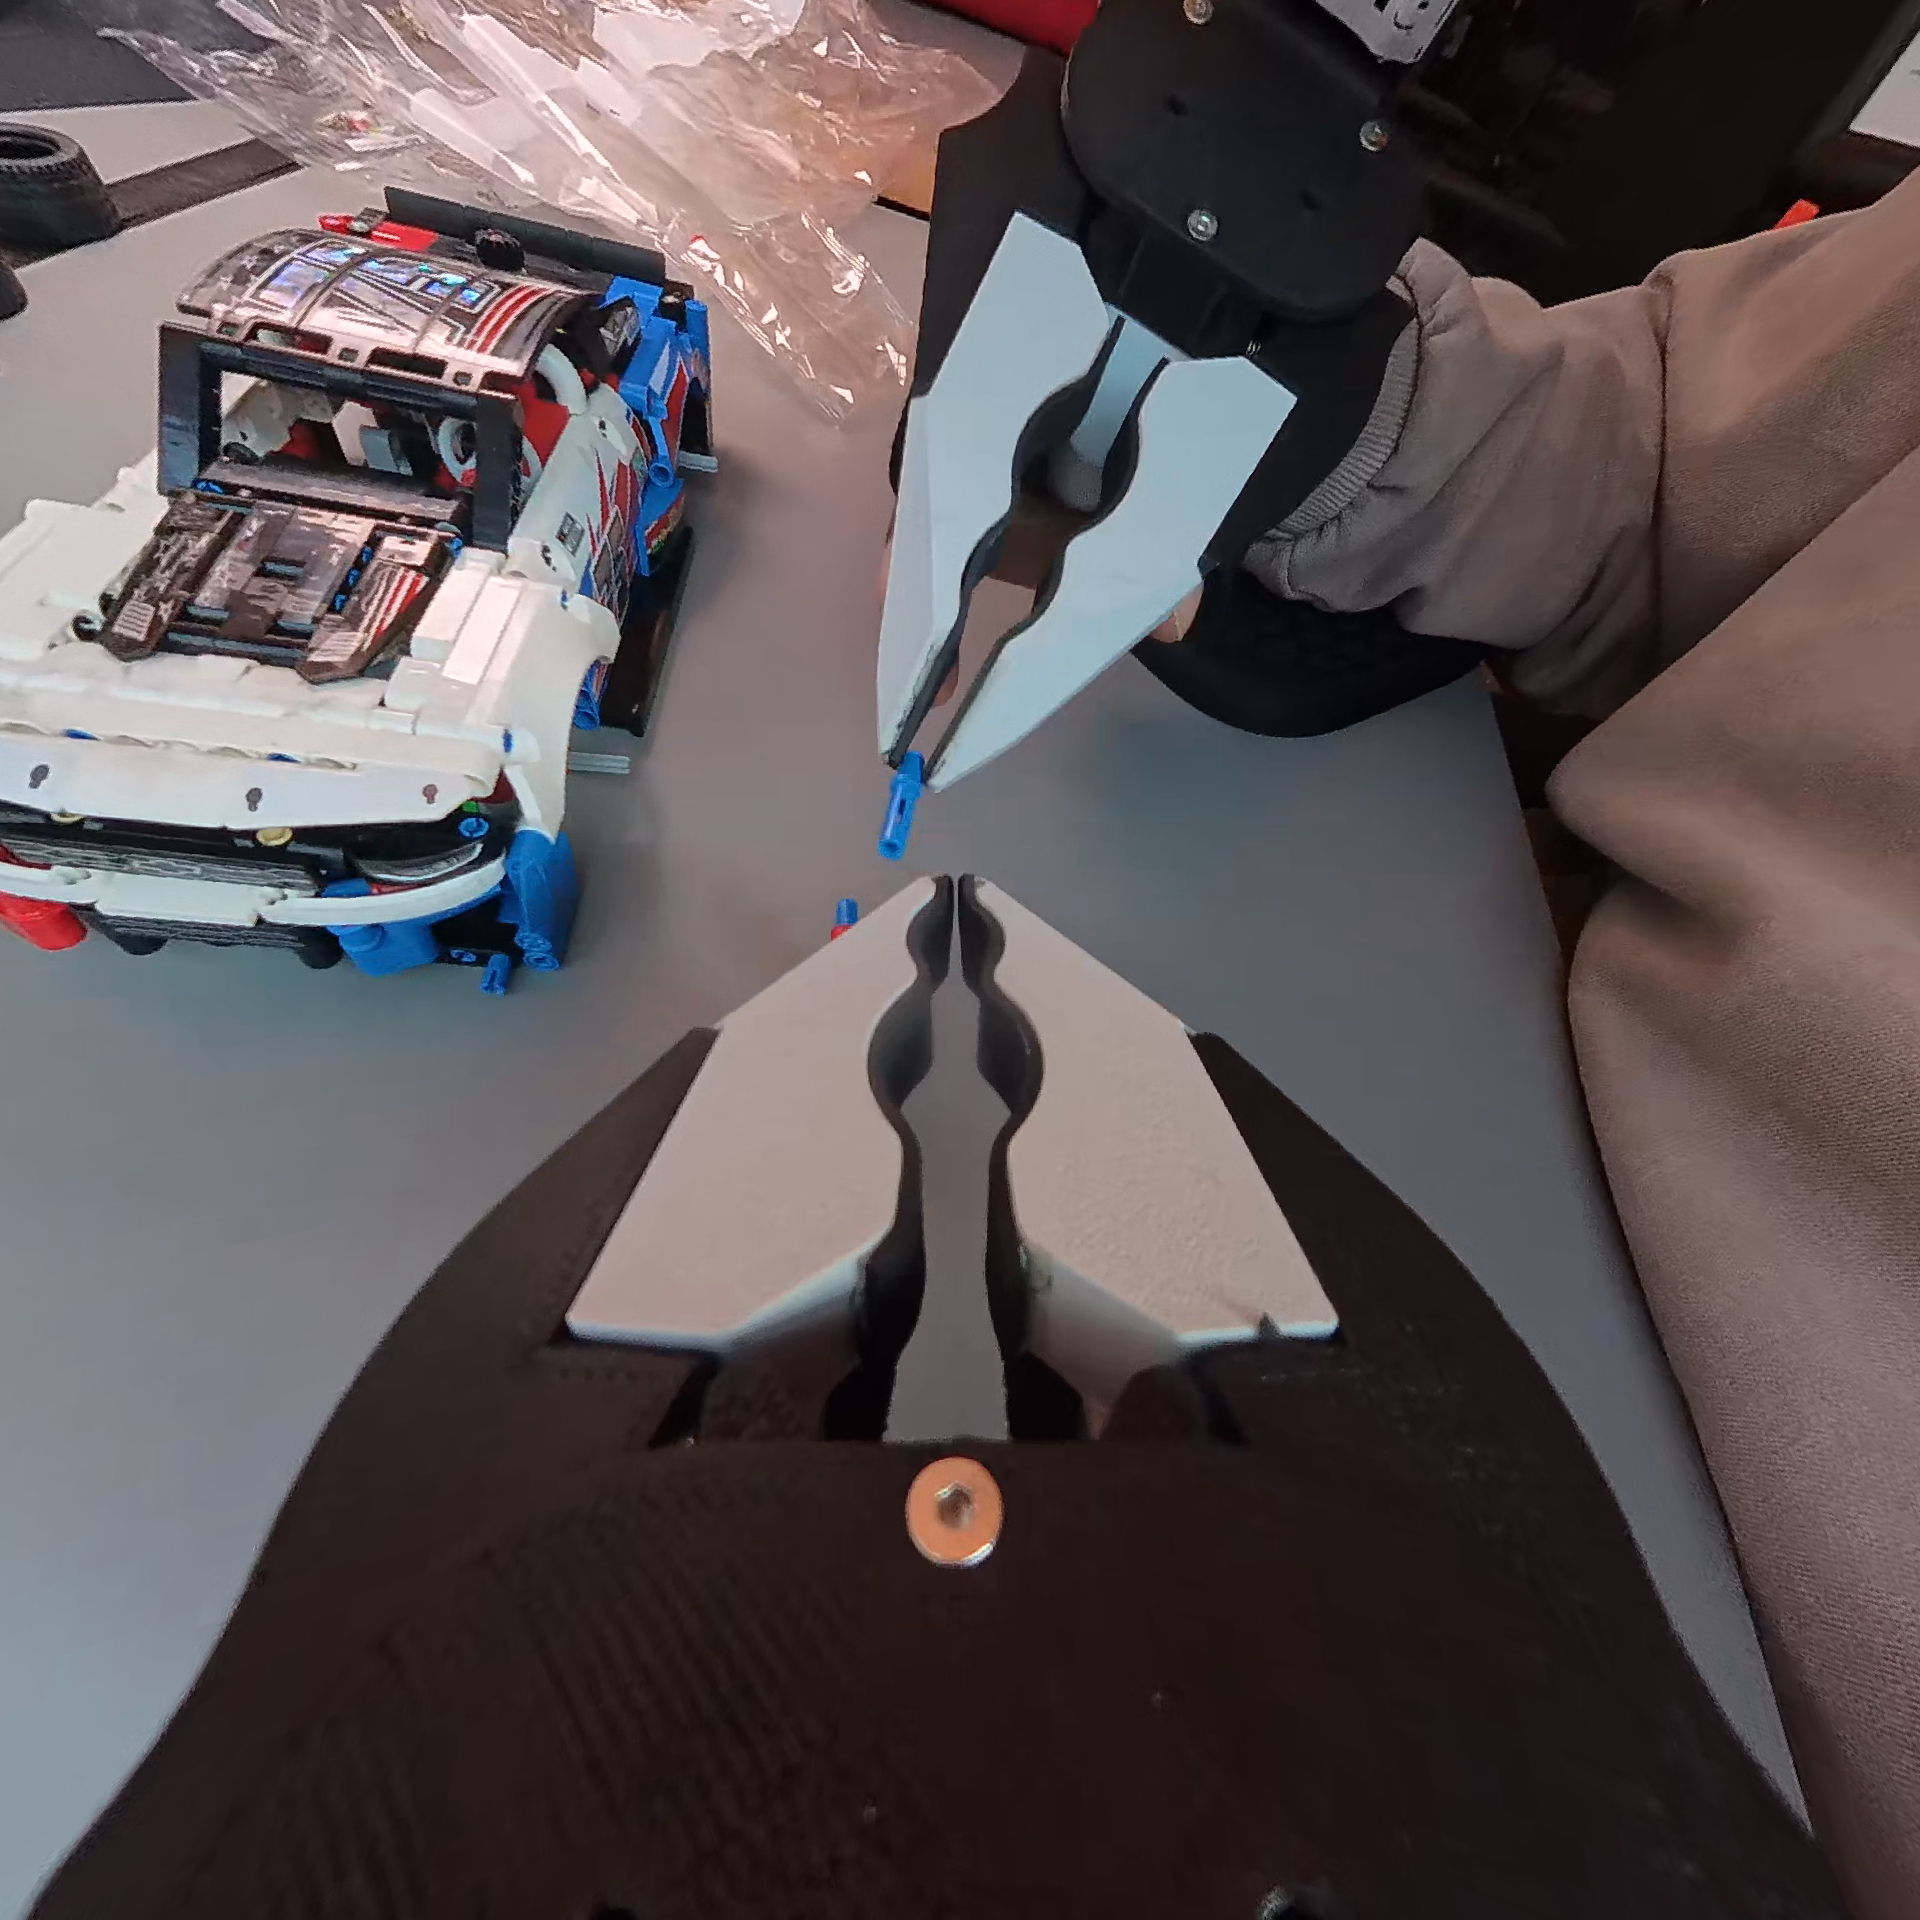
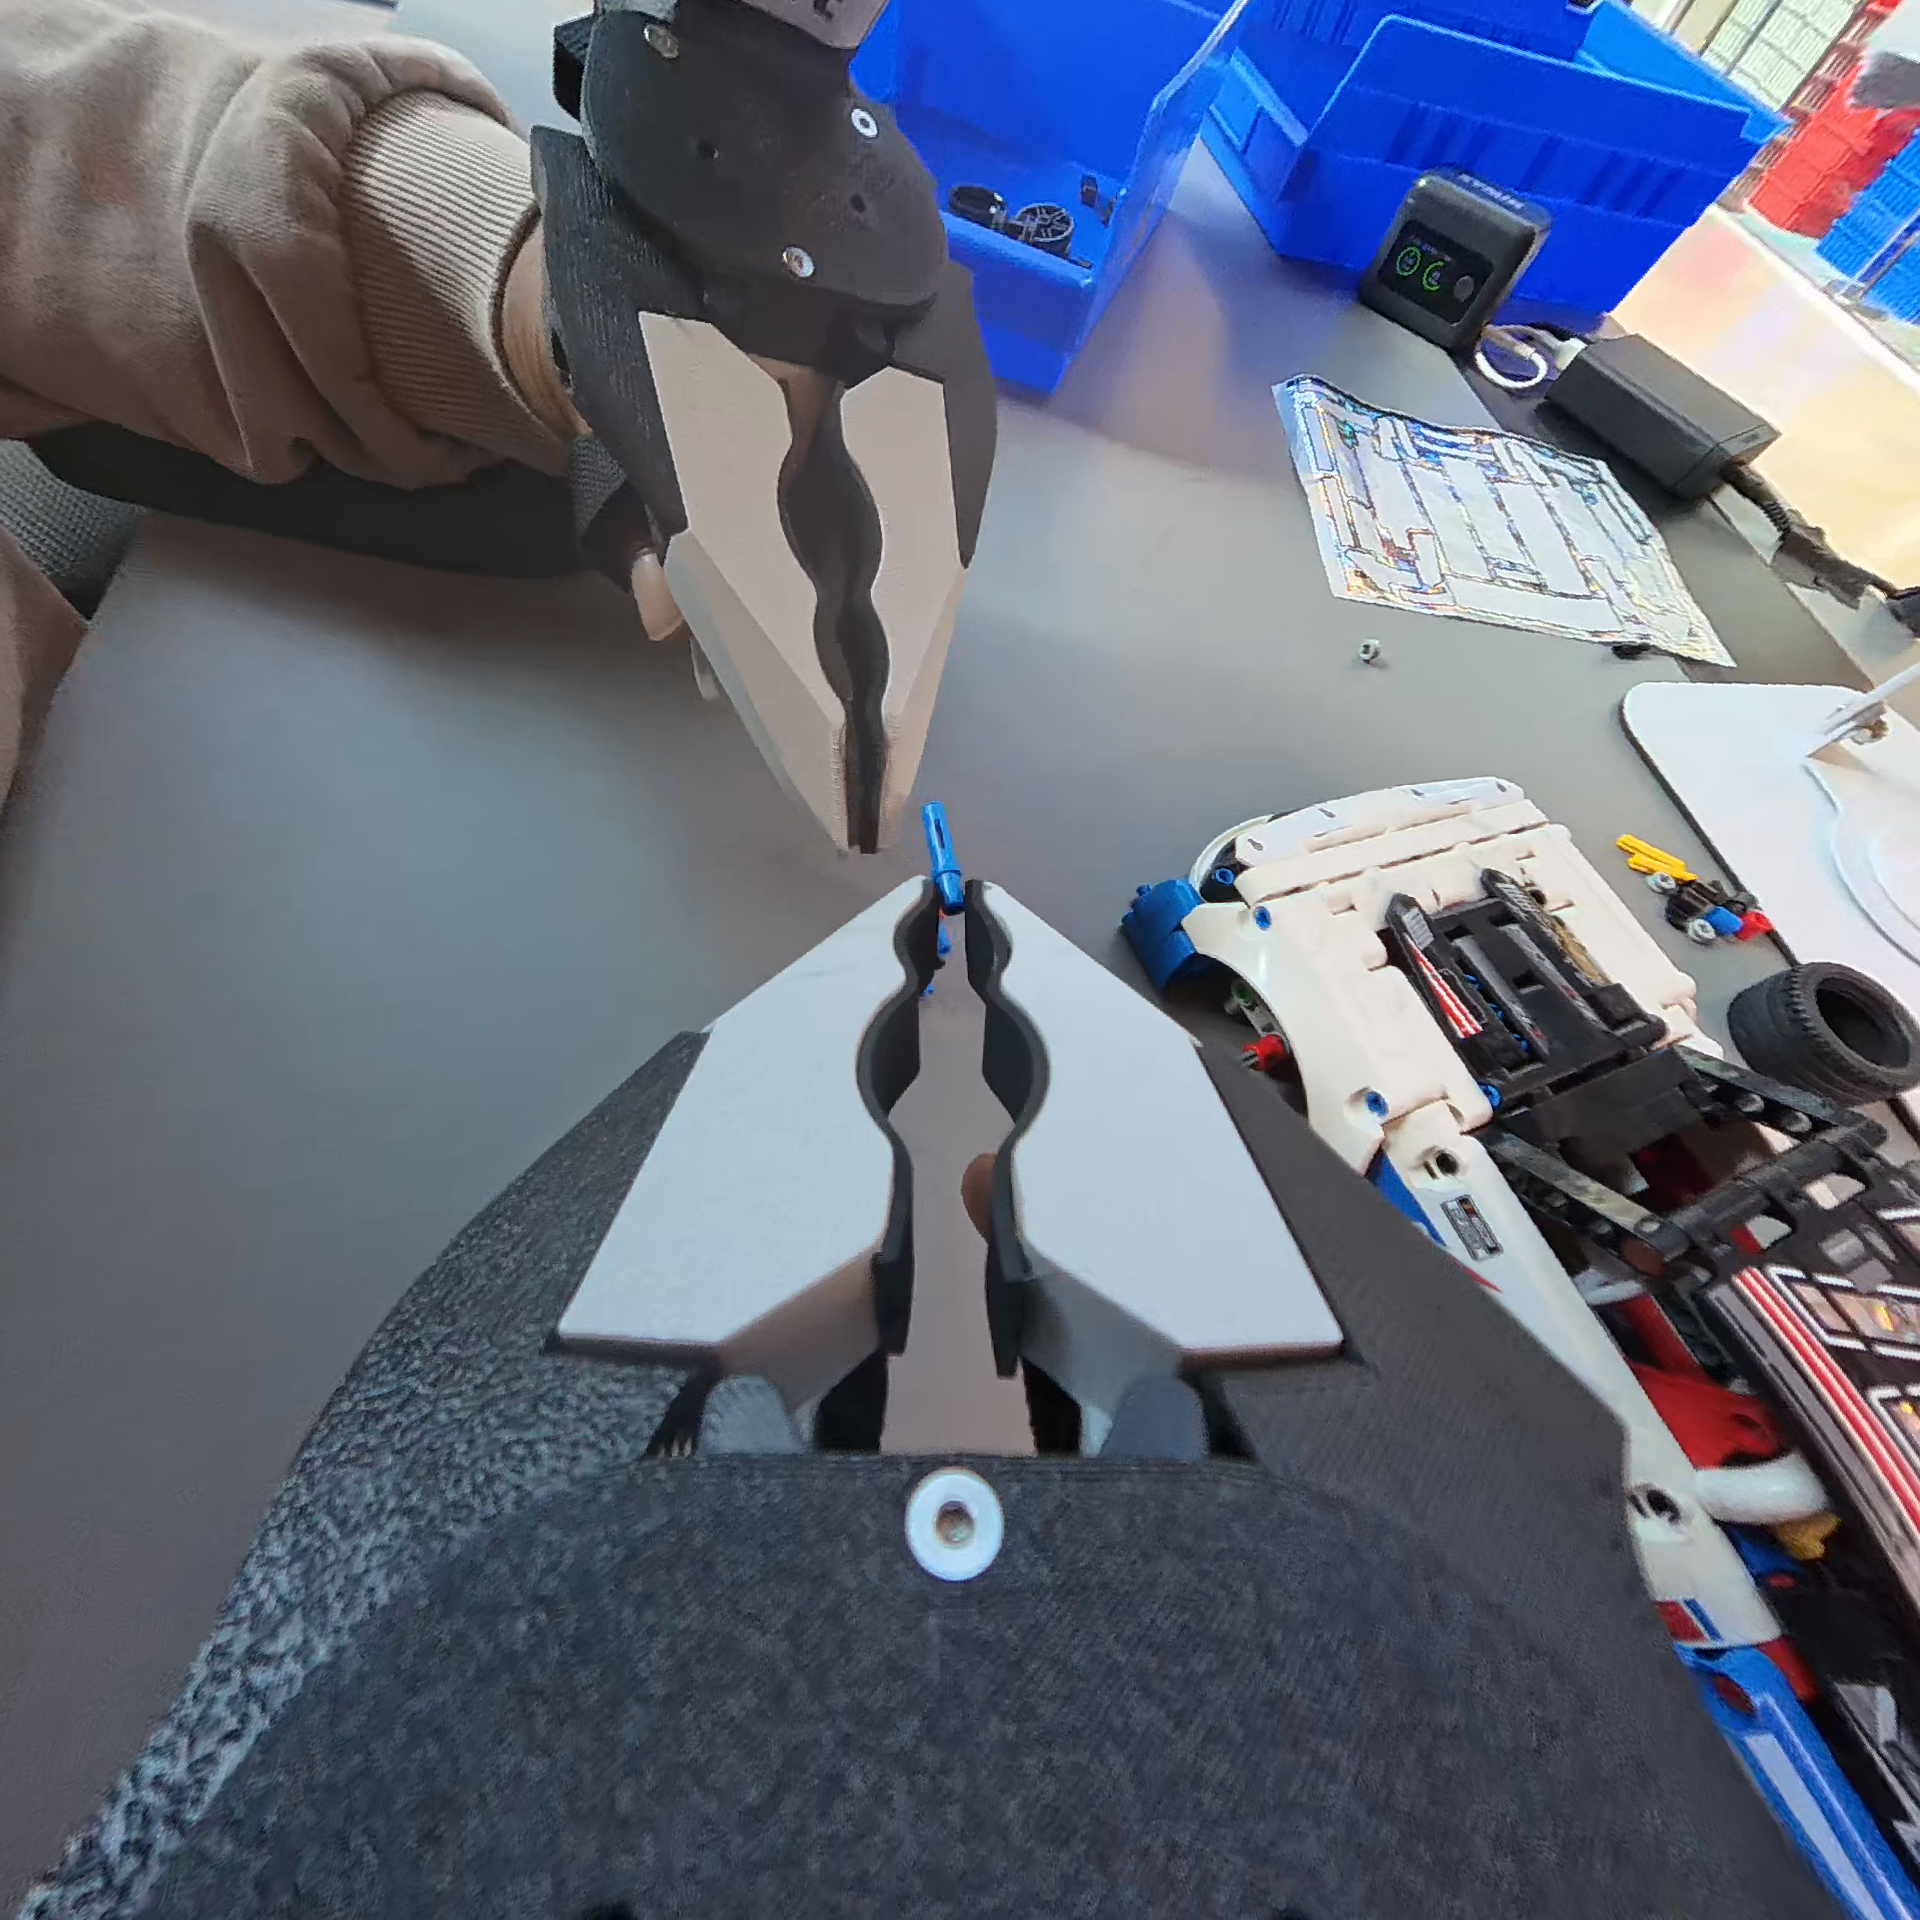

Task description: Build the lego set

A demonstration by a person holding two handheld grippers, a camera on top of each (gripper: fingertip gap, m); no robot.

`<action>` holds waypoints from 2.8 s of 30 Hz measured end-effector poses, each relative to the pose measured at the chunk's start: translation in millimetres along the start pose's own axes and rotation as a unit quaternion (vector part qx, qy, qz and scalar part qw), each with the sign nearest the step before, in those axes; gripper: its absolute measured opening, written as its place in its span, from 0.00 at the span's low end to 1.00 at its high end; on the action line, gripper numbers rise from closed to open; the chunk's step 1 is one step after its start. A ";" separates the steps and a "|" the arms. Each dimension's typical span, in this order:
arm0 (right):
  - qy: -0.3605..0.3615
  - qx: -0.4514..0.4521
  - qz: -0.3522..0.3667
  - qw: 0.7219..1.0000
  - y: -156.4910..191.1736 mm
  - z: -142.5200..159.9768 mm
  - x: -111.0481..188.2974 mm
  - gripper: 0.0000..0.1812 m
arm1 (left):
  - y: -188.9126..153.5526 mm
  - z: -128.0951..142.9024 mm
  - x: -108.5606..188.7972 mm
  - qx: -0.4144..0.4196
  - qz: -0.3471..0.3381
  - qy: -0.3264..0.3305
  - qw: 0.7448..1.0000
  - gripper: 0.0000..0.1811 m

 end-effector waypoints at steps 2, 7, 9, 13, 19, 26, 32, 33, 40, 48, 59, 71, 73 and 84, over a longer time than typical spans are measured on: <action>0.005 -0.006 -0.007 1.000 0.2 4.9 0.0 0.01 | 2.2 -0.1 -0.2 0.009 -0.001 -0.007 1.000 0.03; 0.003 -0.002 -0.015 1.000 4.0 9.4 -1.0 0.01 | 0.4 4.4 -4.0 0.030 0.020 -0.006 0.999 0.07; 0.001 -0.003 -0.019 1.000 4.9 9.4 -0.4 0.01 | -2.0 7.1 -7.0 0.027 0.027 0.002 0.999 0.07; -0.002 0.000 -0.017 1.000 5.6 8.9 0.9 0.01 | -3.6 8.6 -9.5 0.027 0.031 0.006 0.999 0.06; -0.020 0.011 -0.022 1.000 11.7 3.8 1.5 0.01 | 0.5 7.9 -7.2 0.031 0.018 0.003 0.999 0.00; -0.039 -0.008 0.004 0.999 -1.1 0.6 7.6 0.01 | 6.1 -0.6 0.0 0.046 0.011 -0.030 0.998 0.08; -0.024 0.023 0.010 0.999 5.7 4.7 1.1 0.01 | 1.8 -0.5 -2.8 0.018 0.007 -0.023 1.000 0.10; -0.025 0.026 0.009 0.999 7.0 4.6 1.2 0.01 | 1.3 0.8 -3.0 0.017 0.008 -0.018 1.000 0.07; -0.042 0.026 0.000 0.999 8.9 -0.1 4.6 0.01 | 4.6 -2.3 0.2 0.015 -0.003 -0.027 1.000 0.06; -0.033 0.035 -0.028 0.998 18.4 3.9 1.0 0.01 | -3.5 -2.7 -2.5 0.004 0.020 -0.026 0.999 0.02; -0.039 0.032 -0.039 0.998 20.6 3.5 0.6 0.01 | -6.5 -1.2 -1.6 0.003 0.036 -0.015 0.999 0.01; -0.050 0.025 -0.054 0.997 21.6 0.5 4.0 0.01 | -9.0 -4.3 0.3 -0.008 0.039 -0.015 0.999 0.01; -0.051 0.026 -0.055 0.997 21.5 0.1 4.4 0.01 | -8.4 -4.9 0.8 -0.006 0.039 -0.017 0.999 0.01; -0.049 0.024 -0.056 0.997 15.0 3.4 11.2 0.00 | -0.9 -1.7 7.6 -0.015 0.018 -0.004 1.000 0.01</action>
Point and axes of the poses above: each gripper's, where its closed fingertips meet, x back along the fingers, z out of its underside, y = z × x across the jaws, the point moved 3 cm from there along x, back along the fingers, and after that the axes turned 10 degrees about -x, right-handed, at the moved point
